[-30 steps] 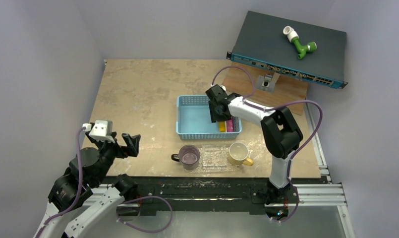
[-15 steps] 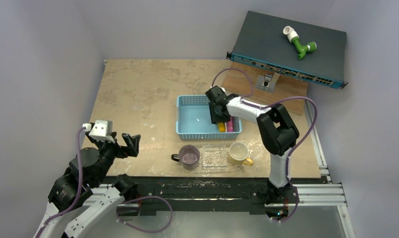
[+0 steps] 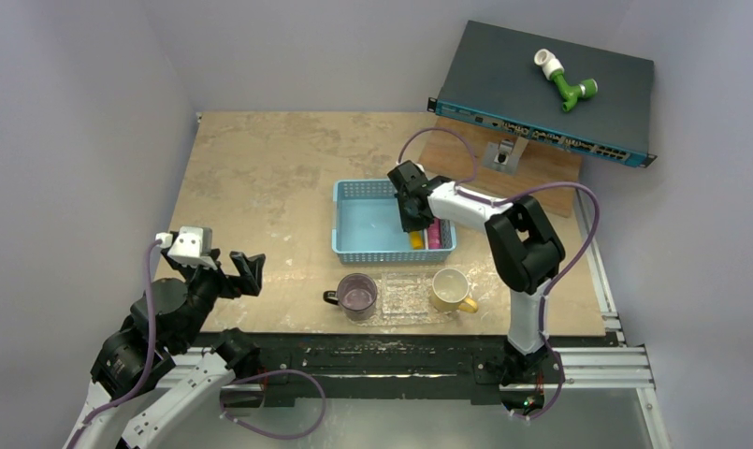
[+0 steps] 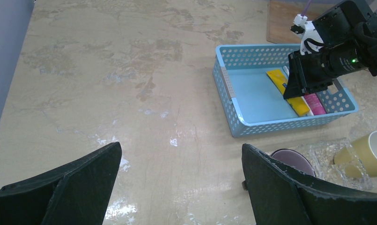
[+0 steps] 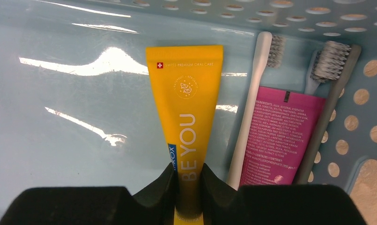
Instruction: Prepare toiletry sets of a toothbrush and toothpaste on the tray
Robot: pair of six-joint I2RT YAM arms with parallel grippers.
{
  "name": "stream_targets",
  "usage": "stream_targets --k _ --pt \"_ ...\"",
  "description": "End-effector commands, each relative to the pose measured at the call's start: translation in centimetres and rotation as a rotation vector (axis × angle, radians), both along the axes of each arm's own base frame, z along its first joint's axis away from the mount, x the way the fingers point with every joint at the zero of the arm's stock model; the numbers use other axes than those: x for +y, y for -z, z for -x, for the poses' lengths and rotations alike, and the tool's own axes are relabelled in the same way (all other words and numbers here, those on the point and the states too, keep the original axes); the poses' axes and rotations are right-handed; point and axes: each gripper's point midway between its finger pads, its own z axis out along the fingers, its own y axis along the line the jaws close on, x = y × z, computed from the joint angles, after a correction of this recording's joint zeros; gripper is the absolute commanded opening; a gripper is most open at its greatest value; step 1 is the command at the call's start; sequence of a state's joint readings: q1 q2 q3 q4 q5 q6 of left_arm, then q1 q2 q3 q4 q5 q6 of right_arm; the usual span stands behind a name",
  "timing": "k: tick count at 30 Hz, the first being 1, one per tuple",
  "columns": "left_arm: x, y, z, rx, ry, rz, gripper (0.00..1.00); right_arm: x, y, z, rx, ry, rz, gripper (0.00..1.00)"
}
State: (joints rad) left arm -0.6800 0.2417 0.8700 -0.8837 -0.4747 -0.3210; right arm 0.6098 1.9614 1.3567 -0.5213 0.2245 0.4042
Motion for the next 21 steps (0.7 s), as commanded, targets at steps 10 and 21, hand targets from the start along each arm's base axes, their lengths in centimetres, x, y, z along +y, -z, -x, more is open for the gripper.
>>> stream_targets --k 10,21 --pt "-0.4 -0.5 -0.4 -0.019 0.008 -0.001 1.0 3.4 -10.8 -2.2 -0.261 -0.091 -0.185 0.2" --pt "-3.6 -1.1 -0.3 0.002 0.157 0.03 1.0 7.4 -20.1 1.4 -0.479 -0.278 -0.254 0.2"
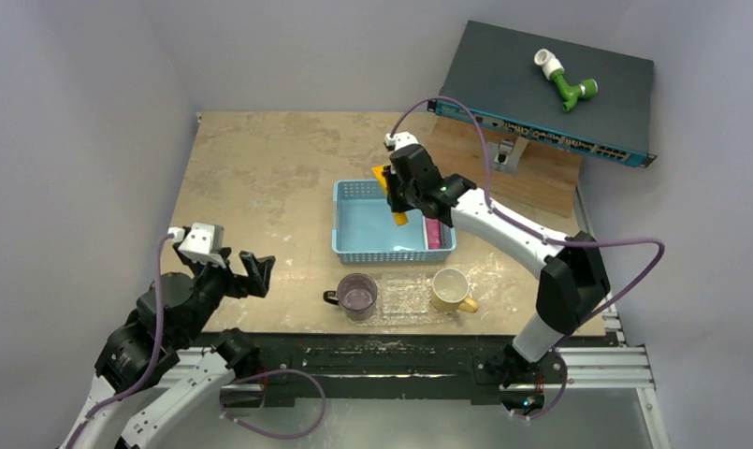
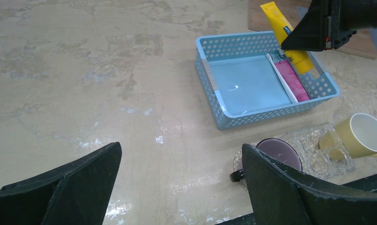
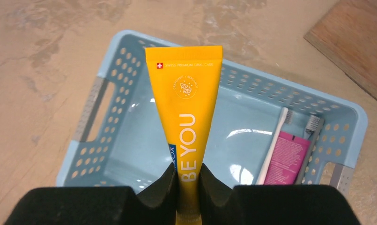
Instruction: Prepare toiletry sets of a toothbrush and toothpaste on the tray
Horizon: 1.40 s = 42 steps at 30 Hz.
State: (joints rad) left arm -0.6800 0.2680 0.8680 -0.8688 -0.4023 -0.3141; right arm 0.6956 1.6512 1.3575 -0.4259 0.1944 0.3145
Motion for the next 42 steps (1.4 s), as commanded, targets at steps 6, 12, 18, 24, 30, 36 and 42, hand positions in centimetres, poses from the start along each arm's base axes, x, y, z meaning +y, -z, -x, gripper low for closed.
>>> stream_targets --k 6,12,18,24,30,36,42 --pt "-4.7 -3.6 0.9 0.024 0.232 0.082 1.0 4.3 -8.2 6.3 -0.223 -0.238 -0.022 0.2" --pt "-7.4 -4.9 2.2 0.093 0.369 0.136 1.0 5.6 -8.8 11.1 -0.269 -0.423 -0.069 0.2" --pt "-10.5 -5.5 4.1 0.204 0.539 0.195 1.0 6.8 -7.8 15.0 -0.303 -0.526 -0.031 0.2" --pt "-11.8 -6.3 5.5 0.275 0.614 0.256 1.0 7.3 -9.2 18.0 -0.4 -0.59 -0.049 0.21" --pt "-12.8 -5.4 6.3 0.39 0.649 0.281 1.0 8.0 -10.6 20.9 -0.447 -0.659 -0.1 0.23" --pt "-13.9 -5.1 6.4 0.463 0.681 0.31 0.96 8.5 -11.2 23.2 -0.504 -0.709 -0.106 0.22" --pt "-14.3 -5.2 6.1 0.508 0.702 0.352 0.91 9.2 -10.9 24.6 -0.542 -0.725 -0.074 0.22"
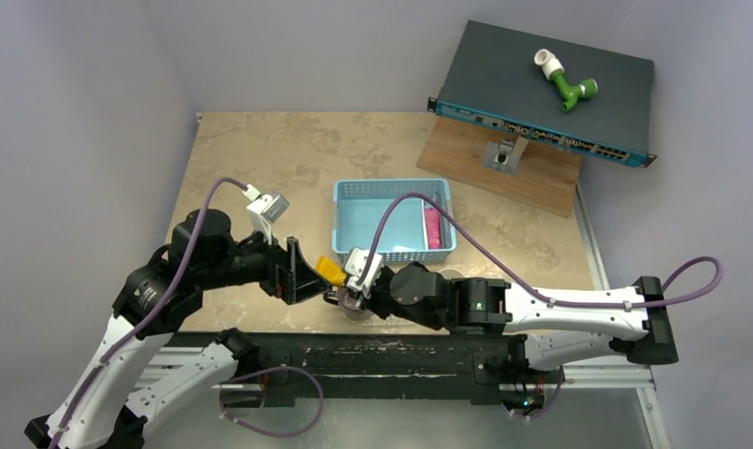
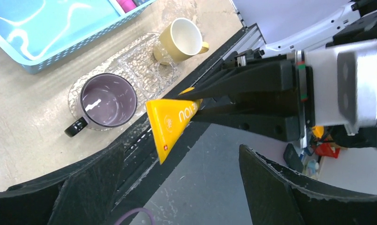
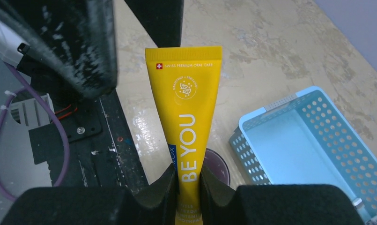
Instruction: Prepare toiletry sets of a toothbrush and toothpaste on the tray
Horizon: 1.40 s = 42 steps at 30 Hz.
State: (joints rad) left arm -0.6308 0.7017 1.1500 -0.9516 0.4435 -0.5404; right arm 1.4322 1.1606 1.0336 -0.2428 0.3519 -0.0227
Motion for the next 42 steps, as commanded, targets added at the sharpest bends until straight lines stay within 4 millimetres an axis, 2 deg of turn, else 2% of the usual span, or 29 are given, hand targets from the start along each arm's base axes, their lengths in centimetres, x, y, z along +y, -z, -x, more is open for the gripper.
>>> stream_targets --k 1,8,15,20,32,38,42 --pt "-0.7 -1.5 0.4 0.04 0.048 0.082 0.89 0.7 -2.1 -0.1 -0.081 0.036 -0.065 0.22" --pt "-0.4 0.4 0.2 0.118 0.045 0.068 0.78 1.1 -2.2 0.7 -0.111 0.045 -0.086 0.22" --pt "-0.8 1.7 0.2 0.158 0.066 0.062 0.64 1.6 -2.6 0.7 -0.135 0.058 -0.09 0.21" --pt "-0.9 2.4 -0.1 0.176 0.069 0.051 0.57 1.8 -2.2 0.9 -0.143 0.056 -0.082 0.21" --pt "-1.3 2.4 -0.5 0.183 0.074 0.063 0.4 2.1 -1.9 1.2 -0.137 0.05 -0.081 0.21" --pt "-1.4 1.8 -0.4 0.17 0.081 0.078 0.33 2.3 -1.3 1.3 -0.131 0.048 -0.06 0.21" --pt "-1.4 1.5 -0.3 0.16 0.081 0.082 0.33 2.3 -1.1 1.3 -0.13 0.052 -0.054 0.21"
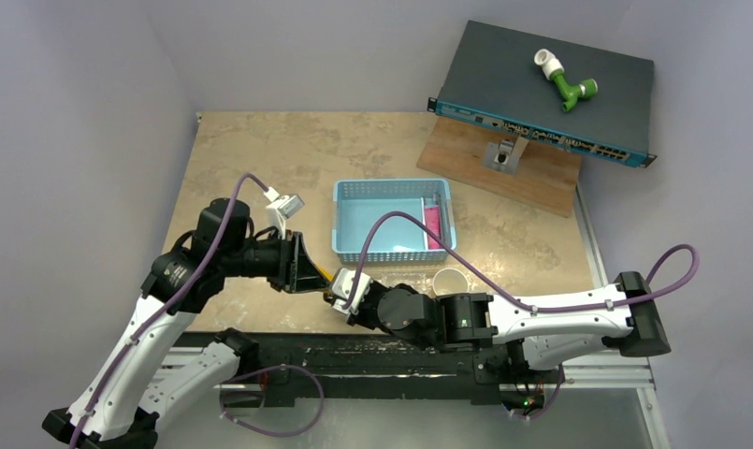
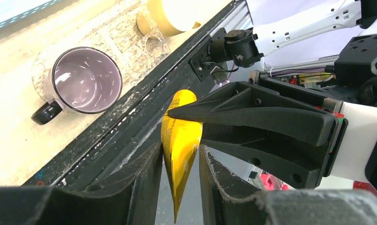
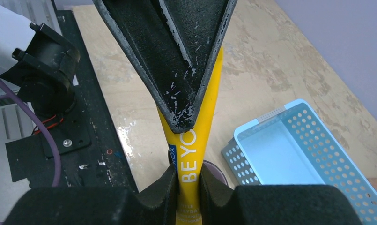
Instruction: Prepare toiletry sets of a toothbrush and toothpaste on the tray
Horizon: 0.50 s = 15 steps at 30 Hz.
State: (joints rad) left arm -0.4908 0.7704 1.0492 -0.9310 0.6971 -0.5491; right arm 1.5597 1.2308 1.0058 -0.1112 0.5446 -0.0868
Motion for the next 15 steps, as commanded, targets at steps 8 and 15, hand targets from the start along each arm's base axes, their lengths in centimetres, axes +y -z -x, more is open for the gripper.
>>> stream_targets --k 8,15 --pt "-0.2 -1.2 0.0 -0.043 0.011 0.04 0.17 0.4 -1.4 -0.1 0.002 0.025 -0.059 0.21" --pt "-0.2 -1.5 0.1 -0.049 0.015 0.048 0.0 0.3 -0.4 0.2 0.04 0.025 -0.045 0.34"
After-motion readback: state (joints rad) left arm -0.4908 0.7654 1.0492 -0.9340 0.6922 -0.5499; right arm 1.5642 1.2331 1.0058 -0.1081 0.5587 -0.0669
